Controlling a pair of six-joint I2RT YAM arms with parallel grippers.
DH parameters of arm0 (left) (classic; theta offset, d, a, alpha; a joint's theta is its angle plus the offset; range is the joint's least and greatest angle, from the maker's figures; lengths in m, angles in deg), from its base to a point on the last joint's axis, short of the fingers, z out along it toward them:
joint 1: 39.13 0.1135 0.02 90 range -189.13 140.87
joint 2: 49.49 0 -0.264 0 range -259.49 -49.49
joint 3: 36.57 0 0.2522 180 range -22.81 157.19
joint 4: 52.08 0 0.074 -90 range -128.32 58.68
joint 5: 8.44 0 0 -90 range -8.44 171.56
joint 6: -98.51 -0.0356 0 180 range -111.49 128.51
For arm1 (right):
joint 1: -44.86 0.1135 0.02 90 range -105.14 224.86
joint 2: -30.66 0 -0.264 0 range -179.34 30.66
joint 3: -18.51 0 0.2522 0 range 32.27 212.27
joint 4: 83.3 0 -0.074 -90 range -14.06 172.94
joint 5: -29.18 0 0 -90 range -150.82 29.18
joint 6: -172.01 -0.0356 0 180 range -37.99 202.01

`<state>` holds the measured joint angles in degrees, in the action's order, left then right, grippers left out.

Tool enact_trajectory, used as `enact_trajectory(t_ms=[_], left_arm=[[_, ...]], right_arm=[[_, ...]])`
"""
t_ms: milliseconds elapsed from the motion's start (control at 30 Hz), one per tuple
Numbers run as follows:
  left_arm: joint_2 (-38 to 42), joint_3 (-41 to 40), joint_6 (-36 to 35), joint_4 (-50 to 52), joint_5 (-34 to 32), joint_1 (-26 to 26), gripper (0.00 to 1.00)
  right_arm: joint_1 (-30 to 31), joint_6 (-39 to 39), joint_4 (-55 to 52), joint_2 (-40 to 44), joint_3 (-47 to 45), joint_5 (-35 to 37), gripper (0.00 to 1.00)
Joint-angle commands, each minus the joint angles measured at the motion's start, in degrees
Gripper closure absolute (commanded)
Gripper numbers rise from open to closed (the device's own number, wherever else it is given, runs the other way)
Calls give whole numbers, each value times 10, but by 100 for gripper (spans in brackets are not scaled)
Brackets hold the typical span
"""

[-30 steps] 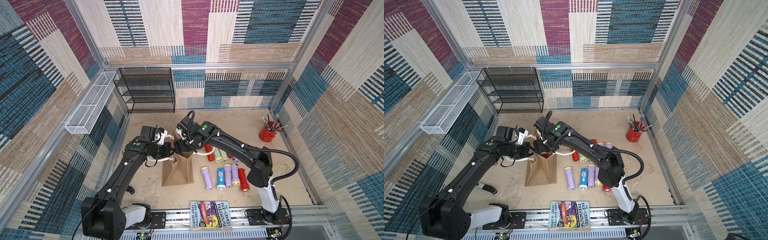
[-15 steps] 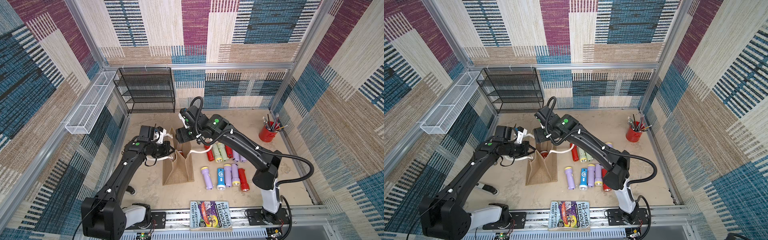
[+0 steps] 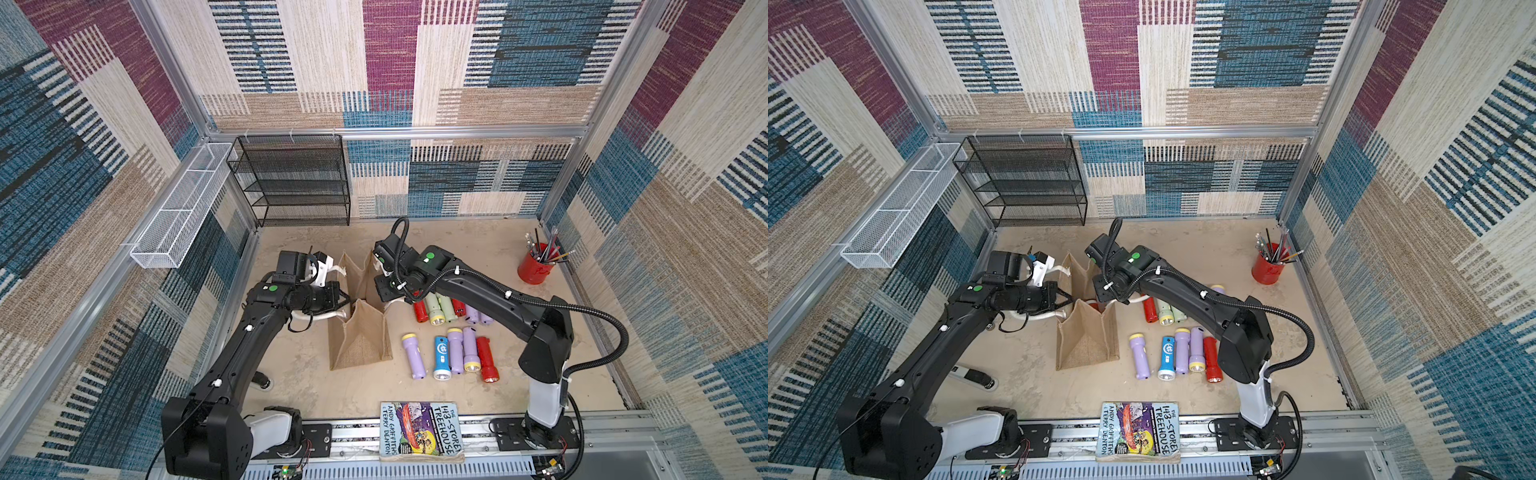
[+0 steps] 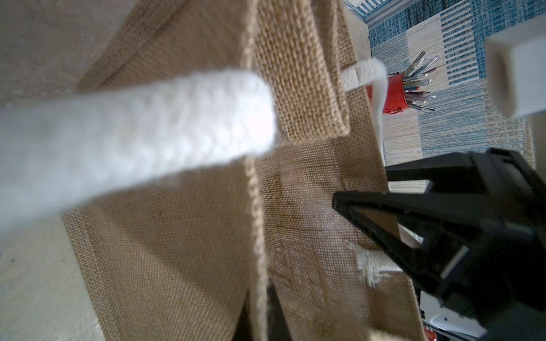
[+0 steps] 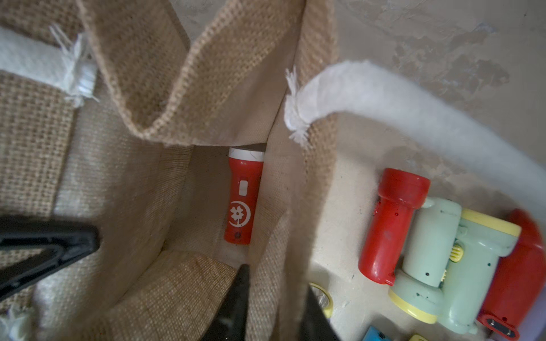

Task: Put the flashlights into the tote bags
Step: Adjust the canvas bag at the center of the board.

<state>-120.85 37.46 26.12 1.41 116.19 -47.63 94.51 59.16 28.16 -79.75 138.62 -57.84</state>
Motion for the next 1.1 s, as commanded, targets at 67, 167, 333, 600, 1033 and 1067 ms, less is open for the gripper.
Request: enact_trajectory(t_ms=[67,167,333,600,1033,1067], left_arm=[[-17,41,-30,36,-65,11,100],[-41,66,-39,72,-106,27,100],[-62,77,-42,86,-158,47,100],[-77,103,-32,111,-255,84,100],[-110,129,-26,110,-191,85,100],[-109,128,-27,109,-186,85,100]], right_arm=[[-32,13,37,34,-31,21,100],[-55,5,60,78,-77,12,100],[-62,-12,69,124,-137,27,100],[-79,-55,132,177,-239,9,100],[-87,-65,174,173,-233,-26,58],[-87,-66,177,172,-231,-31,53]])
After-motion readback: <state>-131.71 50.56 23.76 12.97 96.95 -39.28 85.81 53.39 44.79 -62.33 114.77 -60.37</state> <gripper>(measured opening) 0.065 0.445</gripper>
